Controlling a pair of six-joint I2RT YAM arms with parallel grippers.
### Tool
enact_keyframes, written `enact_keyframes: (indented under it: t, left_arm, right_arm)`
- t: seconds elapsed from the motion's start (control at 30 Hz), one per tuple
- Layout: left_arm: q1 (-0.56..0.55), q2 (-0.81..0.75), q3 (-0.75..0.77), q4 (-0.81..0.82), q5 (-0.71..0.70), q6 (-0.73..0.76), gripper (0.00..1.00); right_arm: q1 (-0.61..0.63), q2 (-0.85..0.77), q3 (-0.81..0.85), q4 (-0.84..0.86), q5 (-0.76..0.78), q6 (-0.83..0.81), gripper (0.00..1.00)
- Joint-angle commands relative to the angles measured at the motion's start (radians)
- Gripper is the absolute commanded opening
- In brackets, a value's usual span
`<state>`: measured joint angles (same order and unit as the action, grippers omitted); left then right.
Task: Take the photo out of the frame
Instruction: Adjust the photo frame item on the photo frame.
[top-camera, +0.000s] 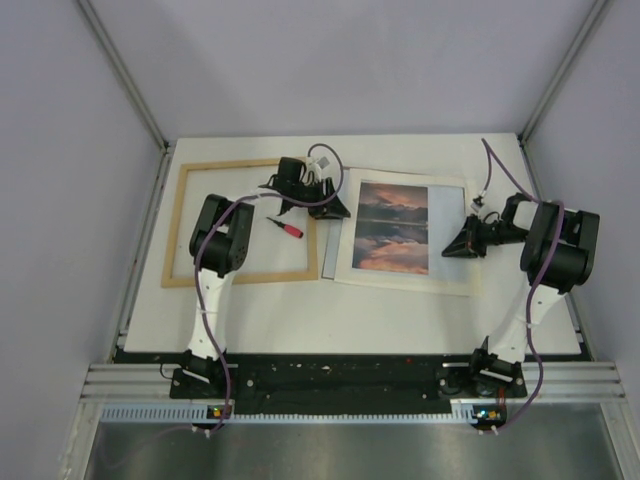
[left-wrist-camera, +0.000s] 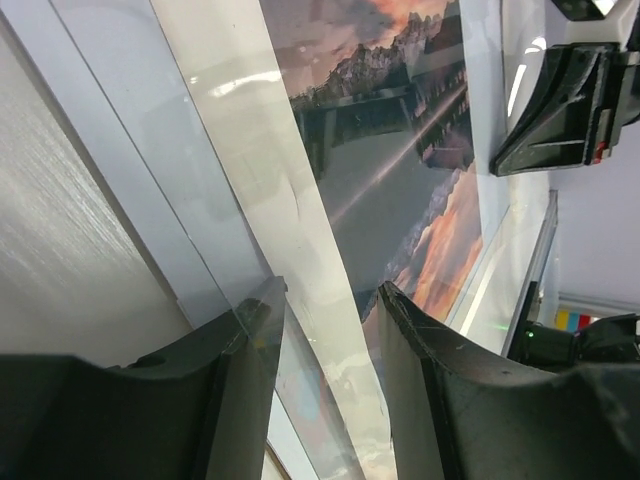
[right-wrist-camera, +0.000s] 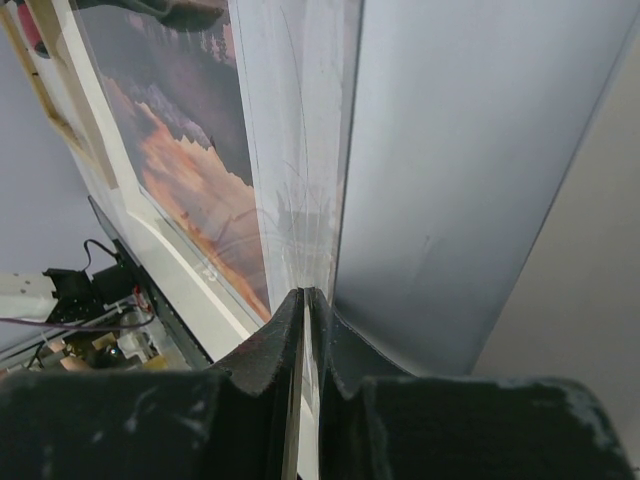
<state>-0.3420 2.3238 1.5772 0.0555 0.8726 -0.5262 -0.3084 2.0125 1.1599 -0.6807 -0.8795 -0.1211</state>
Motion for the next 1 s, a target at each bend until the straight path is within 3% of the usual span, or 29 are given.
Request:
enact_keyframes:
  t: [0.0, 0.53, 0.73, 0.87, 0.97]
  left_arm:
    - [-0.029, -0.075, 0.026, -0.176, -0.07, 0.092, 0.5]
    - [-0.045, -0.101, 0.064, -0.35, -0.106, -0.035, 0.56]
    - [-0.043, -0.121, 0.109, -0.431, -0.175, -0.009, 0.56]
    - [-0.045, -0.129, 0.122, -0.456, -0.19, 0.006, 0.56]
    - [-0.045, -0.113, 0.121, -0.434, -0.184, -0.004, 0.56]
  right_arm:
    - [0.034, 0.035, -0.023, 0.079, 0.208, -0.063, 0.07]
    - [0.035, 0.035, -0.028, 0.079, 0.22, -0.061, 0.09]
    - [0.034, 0.031, -0.028, 0.082, 0.224, -0.061, 0.12]
    - [0.037, 0.011, -0.023, 0.079, 0.228, -0.063, 0.2]
    - [0.037, -0.033, -0.008, 0.063, 0.234, -0.078, 0.34]
